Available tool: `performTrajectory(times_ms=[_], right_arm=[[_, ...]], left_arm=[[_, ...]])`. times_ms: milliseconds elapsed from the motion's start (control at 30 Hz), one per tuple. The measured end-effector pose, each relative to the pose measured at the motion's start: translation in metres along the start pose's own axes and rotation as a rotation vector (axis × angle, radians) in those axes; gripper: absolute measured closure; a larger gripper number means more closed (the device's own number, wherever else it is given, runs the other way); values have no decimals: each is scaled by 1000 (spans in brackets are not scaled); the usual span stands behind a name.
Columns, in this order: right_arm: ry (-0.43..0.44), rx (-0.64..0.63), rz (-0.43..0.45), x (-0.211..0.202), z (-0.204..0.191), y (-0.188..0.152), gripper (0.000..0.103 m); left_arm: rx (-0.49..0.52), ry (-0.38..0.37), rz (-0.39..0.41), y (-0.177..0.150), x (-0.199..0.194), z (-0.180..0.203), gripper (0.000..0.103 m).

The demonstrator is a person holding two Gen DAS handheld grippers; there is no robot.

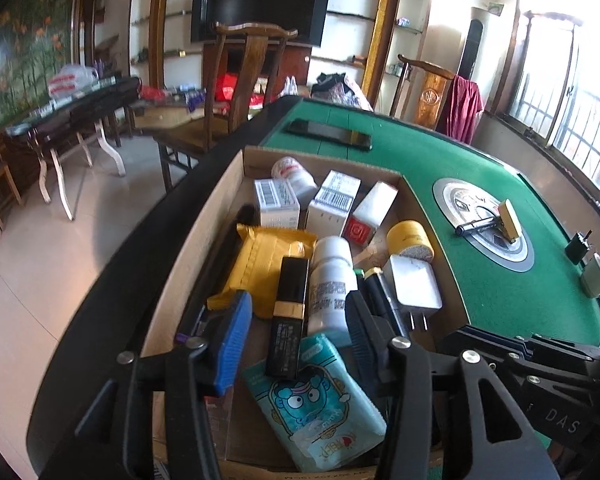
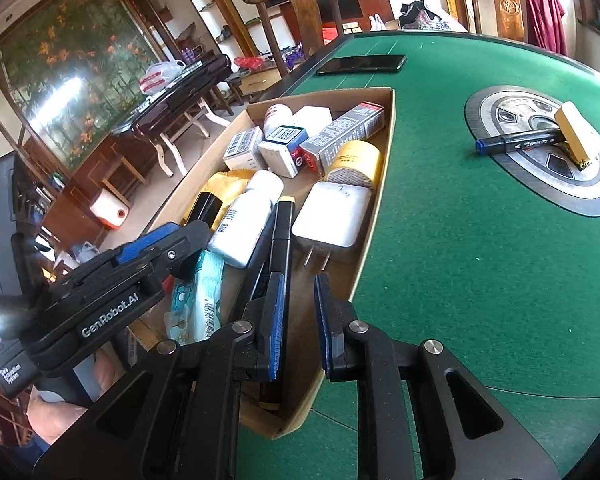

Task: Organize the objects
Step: 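Open both tools to drop the two black markers into the box, then move both tools back to the centre mat toward the marker and charger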

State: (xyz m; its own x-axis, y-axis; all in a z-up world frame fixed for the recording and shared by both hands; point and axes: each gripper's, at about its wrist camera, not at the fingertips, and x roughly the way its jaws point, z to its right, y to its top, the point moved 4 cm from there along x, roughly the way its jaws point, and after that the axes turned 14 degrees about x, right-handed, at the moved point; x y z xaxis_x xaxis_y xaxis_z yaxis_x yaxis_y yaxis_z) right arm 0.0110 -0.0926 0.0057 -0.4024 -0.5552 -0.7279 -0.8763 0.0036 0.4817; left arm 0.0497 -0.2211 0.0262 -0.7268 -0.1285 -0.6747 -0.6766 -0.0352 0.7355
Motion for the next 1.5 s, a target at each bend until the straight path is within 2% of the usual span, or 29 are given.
performTrajectory(times_ms=[267, 367, 633, 900, 967, 1033, 1100, 1133, 1167, 1200, 1233, 1333, 1400, 1433, 1500], right_arm=[[23, 21, 6, -5, 10, 2, 88], [32, 25, 14, -10, 13, 2, 88], [41, 53, 41, -25, 24, 4, 88], [46, 116, 71, -39, 53, 13, 88], [43, 137, 84, -45, 65, 18, 88], [36, 147, 100, -51, 76, 27, 88], [9, 163, 131, -61, 91, 40, 87], [-9, 184, 153, -68, 104, 50, 82], [-25, 210, 171, -75, 119, 62, 72], [-36, 226, 182, -79, 128, 68, 68], [-57, 259, 206, -85, 145, 78, 63], [-118, 326, 280, -99, 190, 99, 63], [-115, 382, 306, -104, 215, 102, 63], [-106, 426, 308, -105, 229, 100, 63], [-76, 514, 277, -104, 250, 98, 63]], left_arm=[[88, 134, 87, 11, -19, 14, 50], [116, 147, 106, 15, -25, 20, 45], [171, 167, 121, 19, -31, 39, 45], [238, 162, 126, 24, -34, 67, 44], [254, 134, 117, 29, -33, 76, 43], [264, 68, 98, 36, -31, 87, 43], [262, -34, 66, 48, -27, 103, 43], [266, -74, 46, 54, -24, 111, 43], [272, -102, 34, 60, -21, 117, 43], [280, -143, 18, 70, -17, 127, 43], [282, -158, 6, 77, -13, 134, 43], [316, -192, -22, 105, 9, 164, 43], [353, -177, -59, 122, 36, 186, 42], [376, -195, -81, 127, 52, 197, 42], [403, -204, -108, 132, 80, 212, 42]])
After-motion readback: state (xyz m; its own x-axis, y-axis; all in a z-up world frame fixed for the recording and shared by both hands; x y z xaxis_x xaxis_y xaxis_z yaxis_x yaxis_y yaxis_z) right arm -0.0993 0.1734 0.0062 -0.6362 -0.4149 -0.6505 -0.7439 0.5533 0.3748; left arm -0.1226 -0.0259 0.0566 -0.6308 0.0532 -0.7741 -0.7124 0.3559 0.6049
